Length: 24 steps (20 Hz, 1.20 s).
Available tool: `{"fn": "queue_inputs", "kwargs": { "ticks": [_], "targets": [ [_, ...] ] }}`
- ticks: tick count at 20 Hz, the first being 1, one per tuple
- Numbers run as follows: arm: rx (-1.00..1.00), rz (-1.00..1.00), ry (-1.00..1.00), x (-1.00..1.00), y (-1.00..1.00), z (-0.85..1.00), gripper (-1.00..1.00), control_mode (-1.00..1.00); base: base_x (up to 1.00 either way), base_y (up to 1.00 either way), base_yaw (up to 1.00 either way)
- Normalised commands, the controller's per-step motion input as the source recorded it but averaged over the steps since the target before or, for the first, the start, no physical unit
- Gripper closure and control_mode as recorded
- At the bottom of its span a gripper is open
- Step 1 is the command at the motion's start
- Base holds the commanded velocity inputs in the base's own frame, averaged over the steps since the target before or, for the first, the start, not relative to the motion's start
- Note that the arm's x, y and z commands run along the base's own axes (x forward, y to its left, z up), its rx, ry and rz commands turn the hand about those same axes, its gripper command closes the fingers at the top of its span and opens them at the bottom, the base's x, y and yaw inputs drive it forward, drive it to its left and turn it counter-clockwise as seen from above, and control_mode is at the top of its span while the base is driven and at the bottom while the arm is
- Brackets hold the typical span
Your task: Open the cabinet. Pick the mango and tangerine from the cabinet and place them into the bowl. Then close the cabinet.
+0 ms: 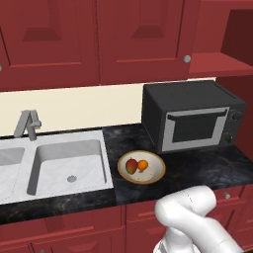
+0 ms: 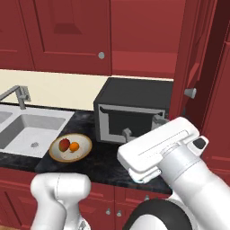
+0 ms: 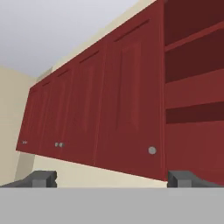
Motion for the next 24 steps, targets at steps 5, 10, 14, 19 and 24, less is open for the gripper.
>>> {"fn": "queue_inputs", "kwargs": {
  "ticks": [5,10,14,19,24],
  "targets": [
    [0.02,0.00,-0.04,0.11,-0.50,0.00,-1.00,-1.00,0.00,0.00,0.00],
    [0.03,-0.01,0.00,0.11,-0.49,0.00,-1.00,-1.00,0.00,0.00,0.00],
    [0.05,-0.02,0.00,0.48,-0.54,0.00,-1.00,-1.00,0.00,0.00,0.00],
    [0.11,0.00,0.00,0.58,-0.68,0.00,-1.00,-1.00,0.00,0.00,0.00],
    [0.02,0.02,0.03,0.85,-0.36,-0.14,-1.00,-1.00,0.00,0.00,0.00]
  ]
}}
